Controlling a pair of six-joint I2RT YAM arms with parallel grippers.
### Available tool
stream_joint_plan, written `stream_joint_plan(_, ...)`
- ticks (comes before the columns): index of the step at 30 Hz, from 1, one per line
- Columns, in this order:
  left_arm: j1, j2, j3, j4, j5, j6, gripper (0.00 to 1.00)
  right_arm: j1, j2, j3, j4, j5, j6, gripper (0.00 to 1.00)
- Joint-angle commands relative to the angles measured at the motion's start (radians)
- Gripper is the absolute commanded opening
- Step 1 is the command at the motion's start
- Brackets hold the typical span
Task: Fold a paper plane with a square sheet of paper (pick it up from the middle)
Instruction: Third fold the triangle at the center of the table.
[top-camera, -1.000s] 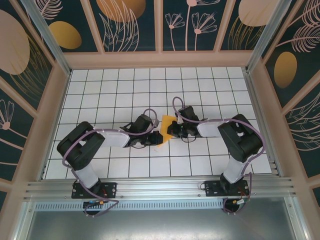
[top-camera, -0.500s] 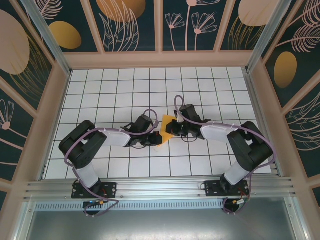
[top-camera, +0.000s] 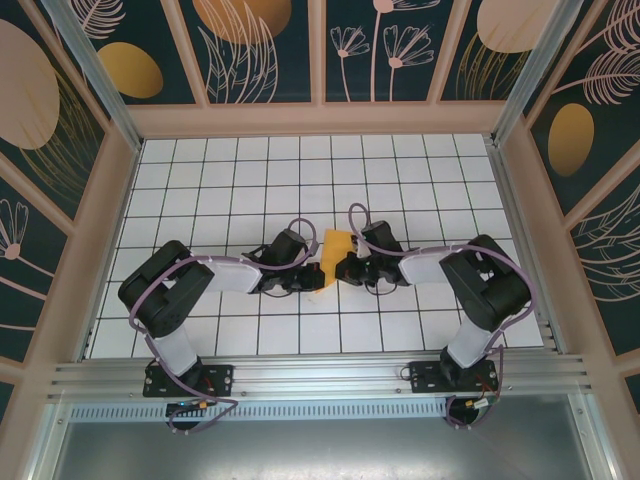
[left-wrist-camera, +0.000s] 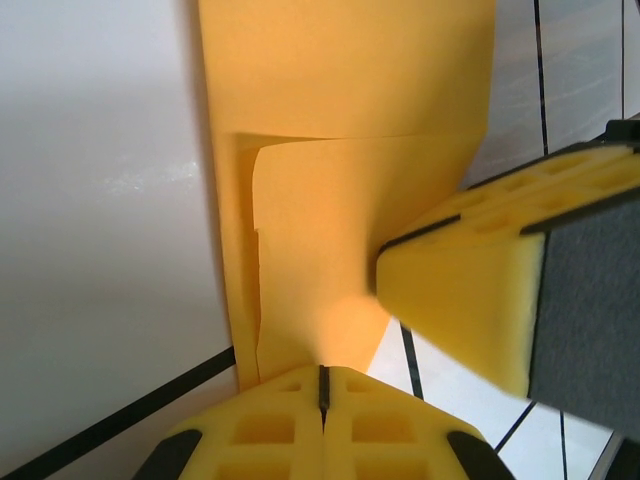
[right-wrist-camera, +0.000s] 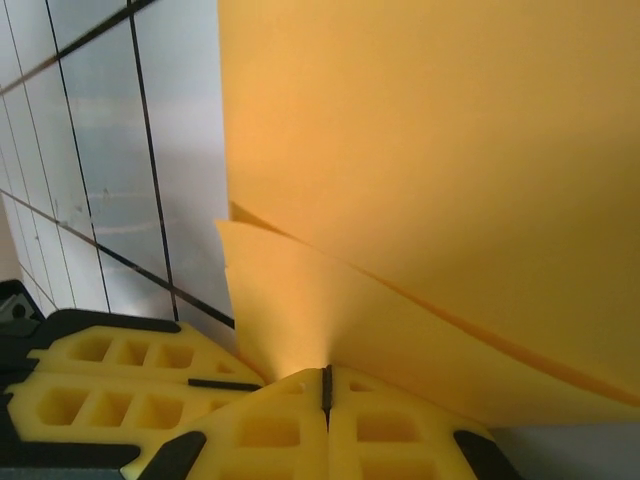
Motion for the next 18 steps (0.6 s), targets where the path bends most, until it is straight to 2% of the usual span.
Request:
stream_joint_plan(1, 0.0, 0.037, -0.037, -0.112, -0.08, 0.032, 0.03, -0.061, -0.005, -0.012, -0.02, 0.046, -0.014, 0.06)
stream_joint_plan(10, 0.0, 0.024, -0.084, -0.088, -0.074, 0.014, 0.02, -0.209, -0.003, -0.028, -0.025, 0.021, -0.054, 0.07)
stream_joint_plan(17, -0.001, -0.038, -0.111, -0.044, -0.055, -0.088, 0.07, -0.241, -0.055, -0.01, -0.043, -0.031, -0.09, 0.1)
stream_joint_plan(18, -0.001, -0.083, -0.114, -0.037, -0.051, -0.113, 0.08, -0.24, -0.07, -0.003, -0.054, -0.034, -0.099, 0.1)
